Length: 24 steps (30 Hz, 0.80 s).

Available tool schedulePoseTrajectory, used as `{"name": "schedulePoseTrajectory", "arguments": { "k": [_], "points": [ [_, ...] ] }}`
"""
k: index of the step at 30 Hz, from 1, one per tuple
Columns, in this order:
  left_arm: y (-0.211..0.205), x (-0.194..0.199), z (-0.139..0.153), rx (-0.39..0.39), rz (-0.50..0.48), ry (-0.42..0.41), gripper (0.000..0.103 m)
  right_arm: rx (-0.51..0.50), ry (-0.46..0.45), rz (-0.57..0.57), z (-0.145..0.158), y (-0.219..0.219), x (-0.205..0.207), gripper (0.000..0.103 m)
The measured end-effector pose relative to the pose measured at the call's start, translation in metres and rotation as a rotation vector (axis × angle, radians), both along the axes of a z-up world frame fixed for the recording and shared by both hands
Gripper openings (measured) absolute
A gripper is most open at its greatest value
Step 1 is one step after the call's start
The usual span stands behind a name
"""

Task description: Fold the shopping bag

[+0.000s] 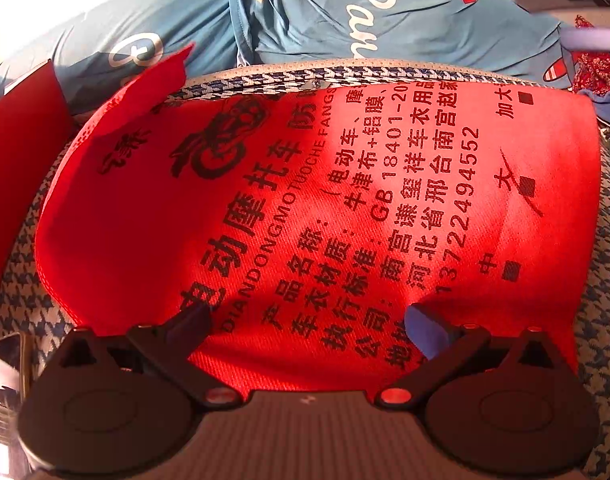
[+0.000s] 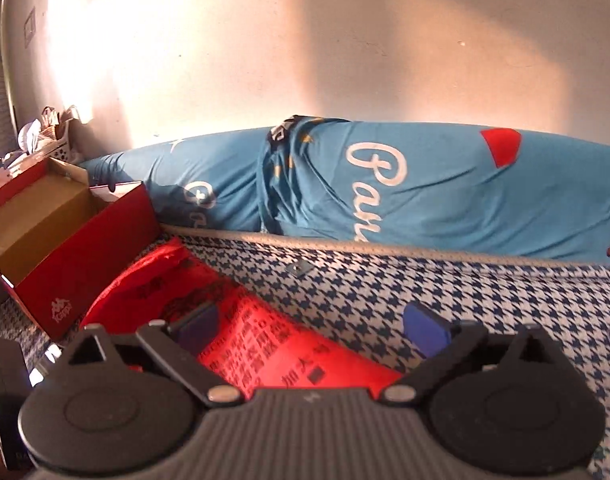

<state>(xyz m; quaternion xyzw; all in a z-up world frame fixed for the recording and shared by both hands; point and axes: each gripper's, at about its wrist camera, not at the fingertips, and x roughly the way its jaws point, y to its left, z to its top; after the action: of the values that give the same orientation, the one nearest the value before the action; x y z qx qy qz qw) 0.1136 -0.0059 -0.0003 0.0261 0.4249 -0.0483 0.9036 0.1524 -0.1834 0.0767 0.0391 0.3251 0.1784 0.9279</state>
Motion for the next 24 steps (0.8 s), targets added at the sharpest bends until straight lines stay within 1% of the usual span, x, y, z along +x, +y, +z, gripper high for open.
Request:
{"name": "schedulePoseTrajectory", "arguments": {
  "k": [1, 3, 8, 10, 14, 16, 19, 21, 22, 24],
  "points": [
    [0.000, 0.000, 0.000, 0.000, 0.000, 0.000, 0.103, -0.018, 0.004, 0.024, 0.000, 0.005, 0.009, 0.103],
    [0.000, 0.000, 0.001, -0.001, 0.000, 0.001, 0.103, -0.044, 0.031, 0.077, -0.010, 0.015, 0.026, 0.103],
    [0.000, 0.000, 0.001, -0.001, -0.005, 0.001, 0.103, -0.048, 0.174, 0.173, -0.043, 0.030, 0.055, 0.103],
    [0.000, 0.000, 0.001, -0.001, -0.005, 0.002, 0.103, -0.046, 0.206, 0.199, -0.051, 0.033, 0.059, 0.103],
    [0.001, 0.000, 0.001, 0.000, -0.006, 0.001, 0.103, -0.060, 0.233, 0.205, -0.066, 0.038, 0.063, 0.103],
    [0.001, 0.000, 0.001, 0.001, -0.003, 0.001, 0.103, -0.029, 0.255, 0.209, -0.073, 0.038, 0.065, 0.103],
    [0.001, 0.001, 0.001, 0.000, -0.002, 0.004, 0.103, -0.057, 0.276, 0.211, -0.083, 0.045, 0.064, 0.103],
    [0.001, 0.002, 0.001, 0.001, 0.000, 0.005, 0.103, -0.083, 0.290, 0.211, -0.090, 0.049, 0.063, 0.099],
    [0.001, 0.002, 0.002, 0.001, 0.001, 0.005, 0.103, -0.100, 0.297, 0.209, -0.093, 0.051, 0.062, 0.093],
    [0.001, 0.002, 0.002, 0.001, 0.004, 0.007, 0.103, -0.126, 0.292, 0.197, -0.097, 0.055, 0.059, 0.090]
  ]
}}
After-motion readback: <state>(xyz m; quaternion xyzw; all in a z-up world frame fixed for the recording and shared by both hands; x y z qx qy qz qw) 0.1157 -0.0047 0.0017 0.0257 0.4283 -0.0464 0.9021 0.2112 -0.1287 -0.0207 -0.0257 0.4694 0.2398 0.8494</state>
